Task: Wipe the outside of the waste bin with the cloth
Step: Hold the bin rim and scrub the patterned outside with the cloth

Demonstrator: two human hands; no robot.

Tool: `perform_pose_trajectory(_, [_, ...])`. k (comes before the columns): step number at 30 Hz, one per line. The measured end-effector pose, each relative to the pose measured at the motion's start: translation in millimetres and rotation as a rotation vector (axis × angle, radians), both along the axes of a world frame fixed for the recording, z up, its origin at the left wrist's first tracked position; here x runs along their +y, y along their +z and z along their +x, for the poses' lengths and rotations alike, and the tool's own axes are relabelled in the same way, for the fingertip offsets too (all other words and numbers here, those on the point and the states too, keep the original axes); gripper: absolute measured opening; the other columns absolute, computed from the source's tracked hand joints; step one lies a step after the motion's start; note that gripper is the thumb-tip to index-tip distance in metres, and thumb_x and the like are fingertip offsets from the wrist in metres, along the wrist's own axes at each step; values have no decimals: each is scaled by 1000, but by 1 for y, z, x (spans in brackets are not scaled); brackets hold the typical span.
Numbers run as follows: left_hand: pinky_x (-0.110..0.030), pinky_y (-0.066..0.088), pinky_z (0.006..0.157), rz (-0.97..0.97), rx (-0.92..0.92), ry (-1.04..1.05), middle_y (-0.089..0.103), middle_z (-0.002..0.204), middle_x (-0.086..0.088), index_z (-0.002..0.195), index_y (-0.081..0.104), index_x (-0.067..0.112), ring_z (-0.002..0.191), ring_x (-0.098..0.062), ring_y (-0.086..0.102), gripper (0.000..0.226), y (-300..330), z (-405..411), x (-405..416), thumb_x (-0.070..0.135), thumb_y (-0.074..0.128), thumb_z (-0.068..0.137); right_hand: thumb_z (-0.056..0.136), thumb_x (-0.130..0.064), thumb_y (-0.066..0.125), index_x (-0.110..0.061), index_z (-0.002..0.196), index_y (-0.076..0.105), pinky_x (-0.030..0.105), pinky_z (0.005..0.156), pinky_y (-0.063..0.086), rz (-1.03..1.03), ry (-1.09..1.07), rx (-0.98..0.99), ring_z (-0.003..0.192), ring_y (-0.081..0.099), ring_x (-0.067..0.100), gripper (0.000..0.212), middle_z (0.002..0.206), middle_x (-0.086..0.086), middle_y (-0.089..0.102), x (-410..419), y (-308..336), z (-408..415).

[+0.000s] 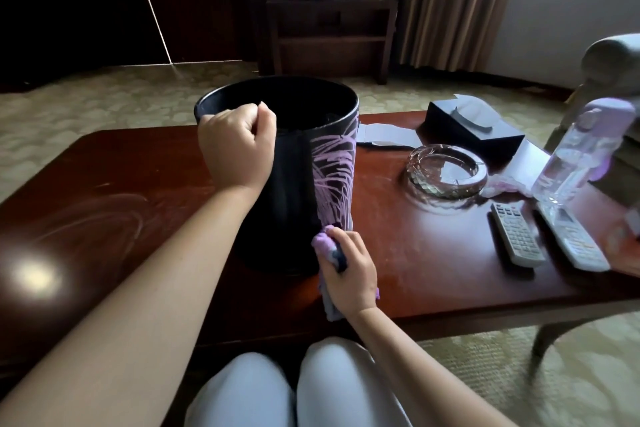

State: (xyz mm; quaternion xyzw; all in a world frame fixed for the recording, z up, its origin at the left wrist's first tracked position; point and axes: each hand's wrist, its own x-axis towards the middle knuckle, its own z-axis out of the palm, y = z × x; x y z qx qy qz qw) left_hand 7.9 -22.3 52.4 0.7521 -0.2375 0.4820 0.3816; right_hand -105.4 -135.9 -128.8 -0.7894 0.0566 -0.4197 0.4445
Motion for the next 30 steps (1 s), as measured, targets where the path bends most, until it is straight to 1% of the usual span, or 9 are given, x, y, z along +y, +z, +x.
perform_pose_trajectory(2, [-38, 42, 60, -3, 1, 6, 24, 42, 2, 49, 25, 16, 41, -19, 25, 43, 1, 0, 0, 24, 44, 87, 85, -20, 66, -22, 103, 67, 15, 78, 44, 154, -54, 26, 88, 57, -2, 19, 96, -10, 60, -3, 0, 5])
perform_pose_trajectory(5, [-38, 41, 56, 1, -11, 4, 24, 42, 2, 50, 24, 16, 41, -19, 24, 43, 2, 1, -1, 23, 45, 87, 84, -12, 68, -26, 105, 66, 6, 79, 37, 362, -120, 92, 89, 55, -5, 26, 96, -8, 61, -9, 2, 12])
perform_pose_trajectory(11, [-37, 40, 59, -13, -34, 13, 25, 42, 2, 49, 25, 17, 40, -18, 26, 43, -1, 1, -2, 22, 45, 87, 84, -22, 65, -15, 104, 69, 15, 81, 45, 150, -29, -35, 89, 59, 0, 22, 95, -11, 61, 7, 7, 6])
perform_pose_trajectory(15, [-36, 38, 57, 2, -33, 14, 25, 42, 2, 49, 25, 17, 41, -18, 26, 43, 0, 1, 0, 23, 45, 87, 82, -16, 67, -26, 103, 66, 8, 83, 40, 376, -104, 9, 93, 59, 1, 23, 95, -13, 61, 4, 9, 12])
perform_pose_trajectory(19, [-33, 34, 56, 1, -40, 15, 25, 43, 1, 49, 26, 16, 41, -17, 26, 43, -1, 1, -2, 22, 44, 87, 79, -10, 66, -14, 104, 68, 13, 80, 44, 177, -24, -19, 89, 58, -2, 25, 94, -8, 61, 9, 16, 6])
perform_pose_trajectory(20, [-31, 32, 56, 2, -41, 15, 24, 43, 2, 49, 25, 16, 41, -17, 26, 43, -1, 1, -2, 22, 45, 87, 79, -10, 67, -15, 103, 69, 12, 80, 43, 199, -9, -11, 88, 57, -3, 24, 94, -8, 62, 9, 18, 6])
perform_pose_trajectory(24, [-31, 31, 56, 15, -40, 4, 24, 42, 3, 49, 26, 16, 41, -17, 25, 43, 1, 2, 0, 22, 45, 87, 85, -22, 67, -36, 96, 65, 19, 81, 43, 584, -94, 87, 90, 60, 2, 19, 94, -8, 66, 7, 24, 13])
perform_pose_trajectory(28, [-33, 36, 61, 4, -21, 11, 26, 42, 2, 48, 27, 15, 40, -18, 28, 43, -1, 1, -1, 23, 43, 88, 82, -12, 69, -26, 102, 67, 5, 81, 38, 391, -44, 60, 92, 57, -6, 25, 95, -13, 62, 17, 32, 5])
perform_pose_trajectory(30, [-33, 36, 60, 9, -21, 13, 23, 42, 5, 48, 27, 16, 40, -17, 27, 43, 0, 2, 0, 23, 43, 87, 82, -14, 69, -29, 100, 68, 9, 83, 41, 426, -46, 56, 92, 58, -3, 24, 95, -12, 63, 17, 31, 8])
